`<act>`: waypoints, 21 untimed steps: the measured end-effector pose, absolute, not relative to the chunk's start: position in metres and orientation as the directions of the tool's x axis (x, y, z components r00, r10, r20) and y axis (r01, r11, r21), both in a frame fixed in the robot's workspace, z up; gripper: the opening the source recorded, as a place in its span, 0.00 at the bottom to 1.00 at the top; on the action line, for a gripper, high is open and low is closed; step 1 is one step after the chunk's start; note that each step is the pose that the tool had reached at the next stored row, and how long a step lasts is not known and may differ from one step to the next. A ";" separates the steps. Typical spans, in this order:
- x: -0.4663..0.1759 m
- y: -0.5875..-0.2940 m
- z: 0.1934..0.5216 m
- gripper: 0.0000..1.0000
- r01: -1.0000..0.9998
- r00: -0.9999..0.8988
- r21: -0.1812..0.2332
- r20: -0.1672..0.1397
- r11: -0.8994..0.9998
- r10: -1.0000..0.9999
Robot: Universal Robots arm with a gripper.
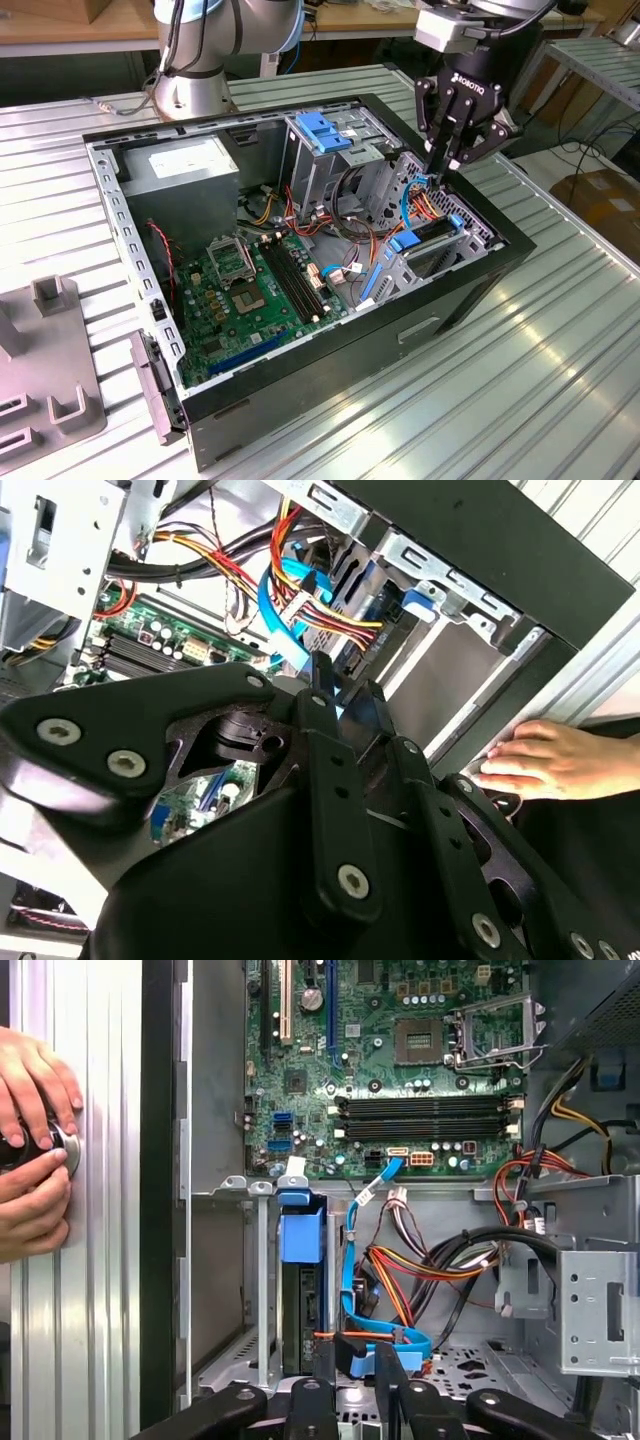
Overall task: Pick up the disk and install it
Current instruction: 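Insert the second disk wire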
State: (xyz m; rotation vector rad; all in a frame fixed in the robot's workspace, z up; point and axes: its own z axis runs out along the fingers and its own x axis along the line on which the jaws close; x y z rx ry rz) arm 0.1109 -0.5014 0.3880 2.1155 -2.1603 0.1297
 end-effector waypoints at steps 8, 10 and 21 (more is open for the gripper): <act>0.111 -0.501 0.379 0.16 -1.000 -0.019 0.019 0.149 0.022 -0.989; 0.111 -0.504 0.378 0.16 -1.000 -0.020 0.017 0.146 0.022 -0.989; 0.098 -0.526 0.372 0.16 -1.000 -0.020 0.014 0.073 0.021 -0.997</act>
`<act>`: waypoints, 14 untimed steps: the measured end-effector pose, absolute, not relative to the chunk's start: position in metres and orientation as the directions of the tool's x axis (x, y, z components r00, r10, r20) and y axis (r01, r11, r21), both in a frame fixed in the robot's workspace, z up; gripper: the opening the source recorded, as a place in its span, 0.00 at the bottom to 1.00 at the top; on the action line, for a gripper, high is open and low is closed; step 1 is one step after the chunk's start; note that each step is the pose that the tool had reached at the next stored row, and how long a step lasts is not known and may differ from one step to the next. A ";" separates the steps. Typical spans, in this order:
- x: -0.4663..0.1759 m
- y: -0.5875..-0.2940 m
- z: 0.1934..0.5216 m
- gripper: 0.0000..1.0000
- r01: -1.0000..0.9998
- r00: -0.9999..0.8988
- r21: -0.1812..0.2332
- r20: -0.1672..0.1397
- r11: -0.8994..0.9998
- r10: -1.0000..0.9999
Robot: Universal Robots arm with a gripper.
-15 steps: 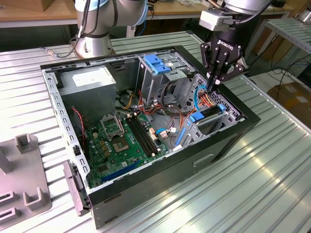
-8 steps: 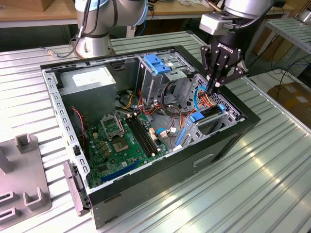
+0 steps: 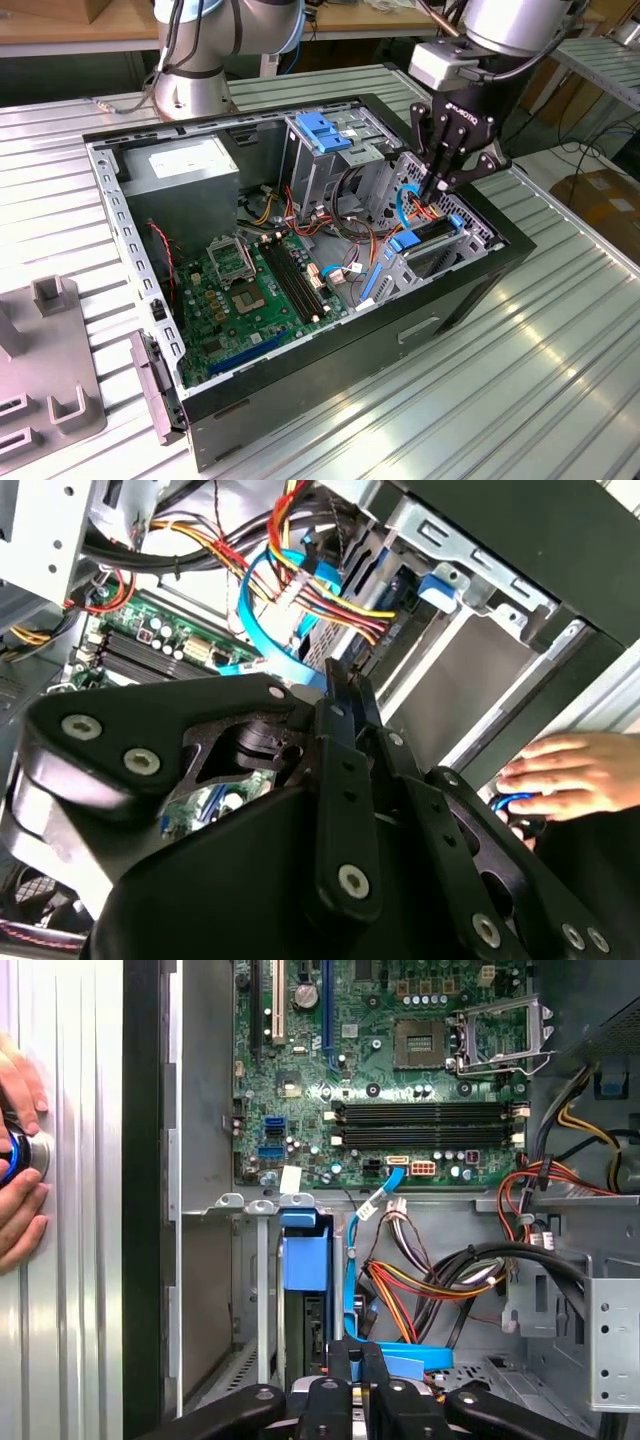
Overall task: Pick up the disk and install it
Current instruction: 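Insert the second disk wire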
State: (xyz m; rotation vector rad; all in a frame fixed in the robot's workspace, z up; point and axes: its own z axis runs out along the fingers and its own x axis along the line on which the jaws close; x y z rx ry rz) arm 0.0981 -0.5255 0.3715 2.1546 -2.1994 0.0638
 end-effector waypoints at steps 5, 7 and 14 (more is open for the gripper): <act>0.097 -0.531 0.371 0.16 -1.000 -0.021 0.006 0.036 0.021 -0.999; 0.097 -0.535 0.370 0.16 -1.000 -0.021 0.003 0.021 0.021 -1.000; 0.095 -0.553 0.364 0.16 -1.000 -0.021 -0.006 0.009 0.021 -1.000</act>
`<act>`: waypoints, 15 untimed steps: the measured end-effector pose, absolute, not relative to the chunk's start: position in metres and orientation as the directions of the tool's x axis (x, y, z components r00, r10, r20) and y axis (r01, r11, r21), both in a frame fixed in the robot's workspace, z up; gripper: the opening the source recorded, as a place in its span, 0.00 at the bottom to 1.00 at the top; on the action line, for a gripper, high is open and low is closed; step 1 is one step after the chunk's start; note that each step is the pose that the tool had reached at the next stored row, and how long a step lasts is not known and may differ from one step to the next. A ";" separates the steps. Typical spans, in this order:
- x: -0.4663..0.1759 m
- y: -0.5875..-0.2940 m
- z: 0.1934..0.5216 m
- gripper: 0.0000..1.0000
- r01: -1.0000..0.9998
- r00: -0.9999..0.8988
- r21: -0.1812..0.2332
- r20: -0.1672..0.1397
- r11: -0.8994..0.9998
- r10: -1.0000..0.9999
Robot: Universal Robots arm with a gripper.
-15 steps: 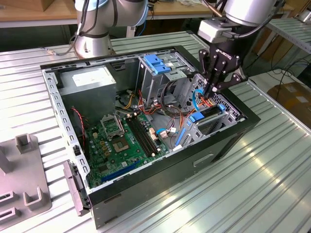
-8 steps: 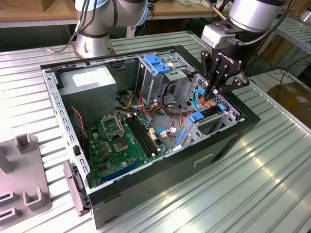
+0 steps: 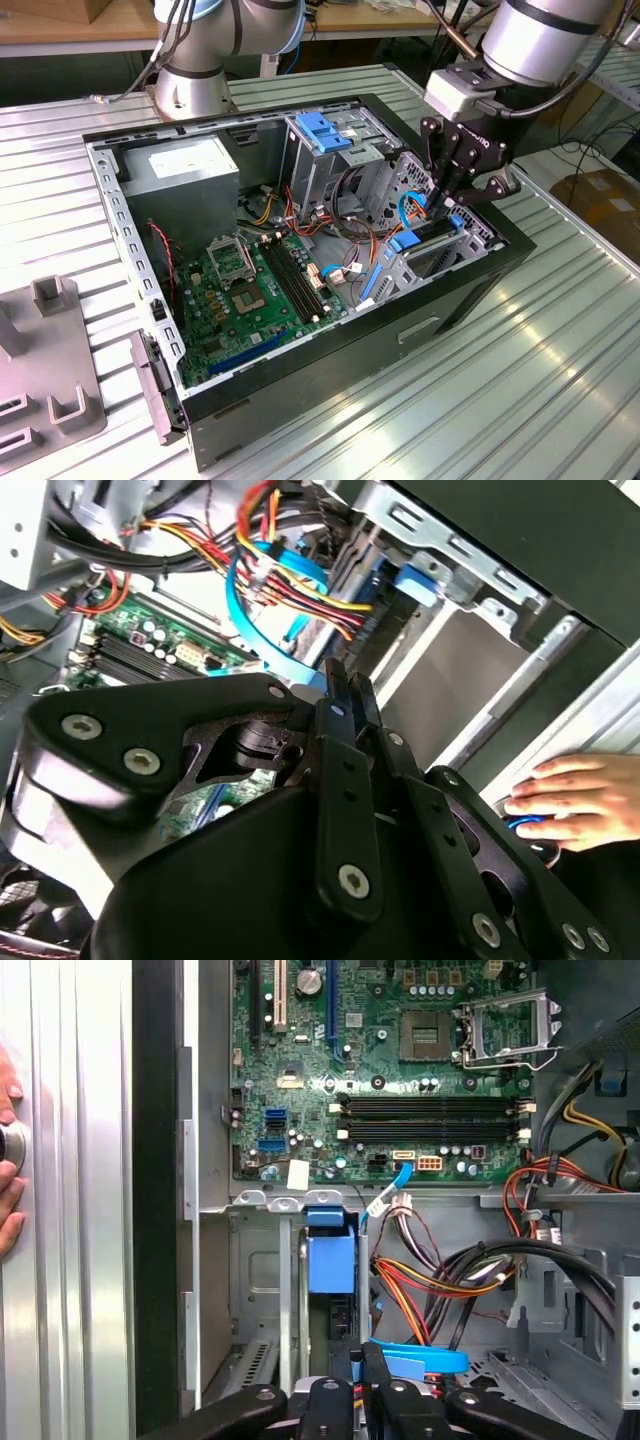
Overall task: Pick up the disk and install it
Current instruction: 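Insert the second disk wire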
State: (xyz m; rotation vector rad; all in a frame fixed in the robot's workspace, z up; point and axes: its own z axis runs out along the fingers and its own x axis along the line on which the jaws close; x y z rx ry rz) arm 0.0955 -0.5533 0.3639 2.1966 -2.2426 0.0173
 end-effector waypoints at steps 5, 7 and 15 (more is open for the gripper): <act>0.093 -0.557 0.361 0.16 -0.999 -0.020 -0.038 0.004 0.020 -1.000; 0.092 -0.557 0.360 0.16 -0.999 -0.020 -0.043 0.001 0.020 -1.000; 0.090 -0.557 0.356 0.16 -0.998 -0.026 -0.050 -0.012 0.027 -1.000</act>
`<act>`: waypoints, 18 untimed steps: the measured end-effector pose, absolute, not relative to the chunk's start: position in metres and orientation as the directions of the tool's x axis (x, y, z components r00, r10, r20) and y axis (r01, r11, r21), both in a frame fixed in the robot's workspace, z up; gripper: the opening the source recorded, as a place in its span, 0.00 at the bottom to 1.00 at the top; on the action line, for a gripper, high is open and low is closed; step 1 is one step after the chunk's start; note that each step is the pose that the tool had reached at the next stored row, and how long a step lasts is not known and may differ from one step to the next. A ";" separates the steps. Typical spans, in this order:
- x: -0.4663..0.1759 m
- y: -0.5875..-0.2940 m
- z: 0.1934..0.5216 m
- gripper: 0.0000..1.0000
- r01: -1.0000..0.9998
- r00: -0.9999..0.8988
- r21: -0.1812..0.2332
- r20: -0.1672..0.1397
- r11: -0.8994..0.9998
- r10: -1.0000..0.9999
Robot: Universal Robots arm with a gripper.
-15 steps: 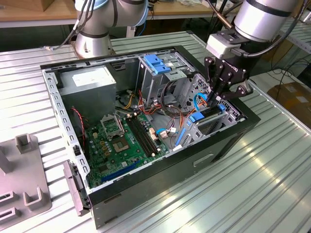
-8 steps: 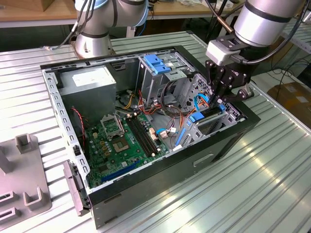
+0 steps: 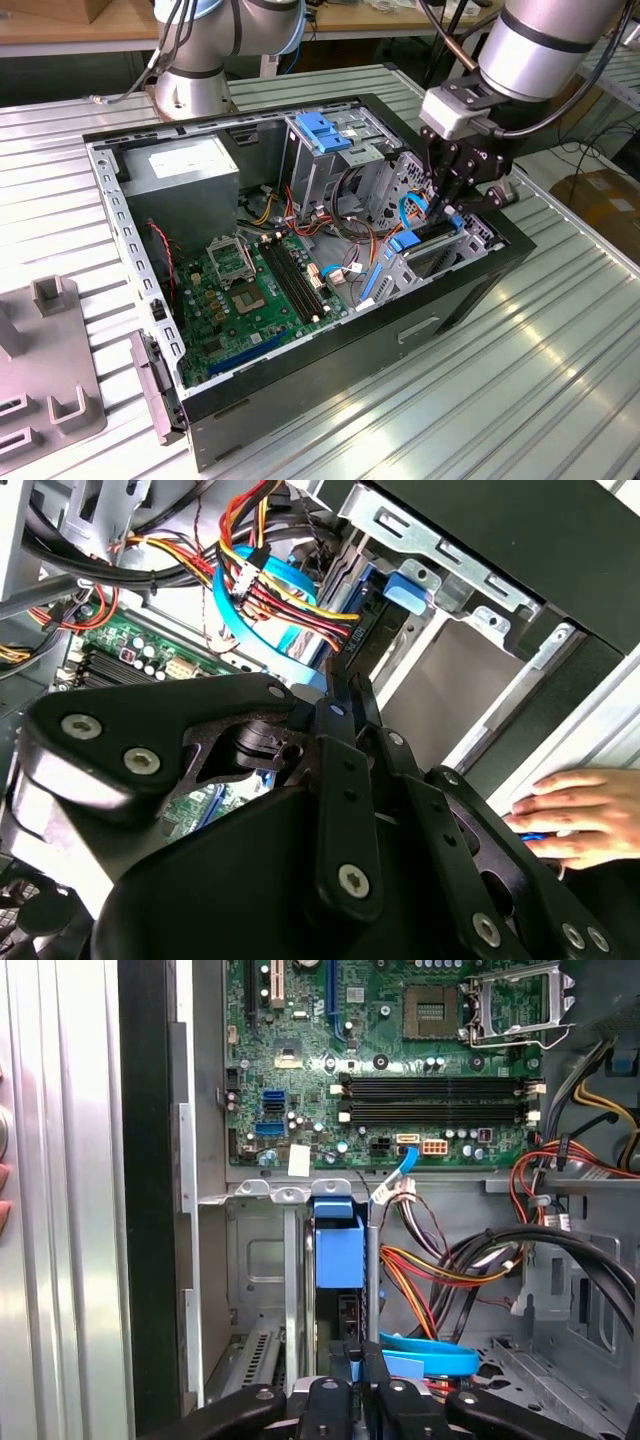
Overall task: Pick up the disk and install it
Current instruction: 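Insert the second disk wire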
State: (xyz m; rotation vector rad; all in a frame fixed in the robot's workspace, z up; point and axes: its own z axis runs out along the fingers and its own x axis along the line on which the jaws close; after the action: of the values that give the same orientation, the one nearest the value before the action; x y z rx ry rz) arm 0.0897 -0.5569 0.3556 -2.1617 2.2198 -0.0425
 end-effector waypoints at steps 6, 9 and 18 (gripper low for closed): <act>0.089 -0.557 0.354 0.16 -0.998 -0.029 -0.053 -0.038 0.031 -0.999; 0.088 -0.559 0.352 0.16 -0.998 -0.029 -0.054 -0.052 0.031 -0.998; 0.088 -0.568 0.351 0.16 -0.998 -0.030 -0.054 -0.106 0.035 -0.994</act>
State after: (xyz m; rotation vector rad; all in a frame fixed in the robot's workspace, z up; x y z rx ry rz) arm 0.0878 -0.5679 0.3510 -2.1058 2.1755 0.0531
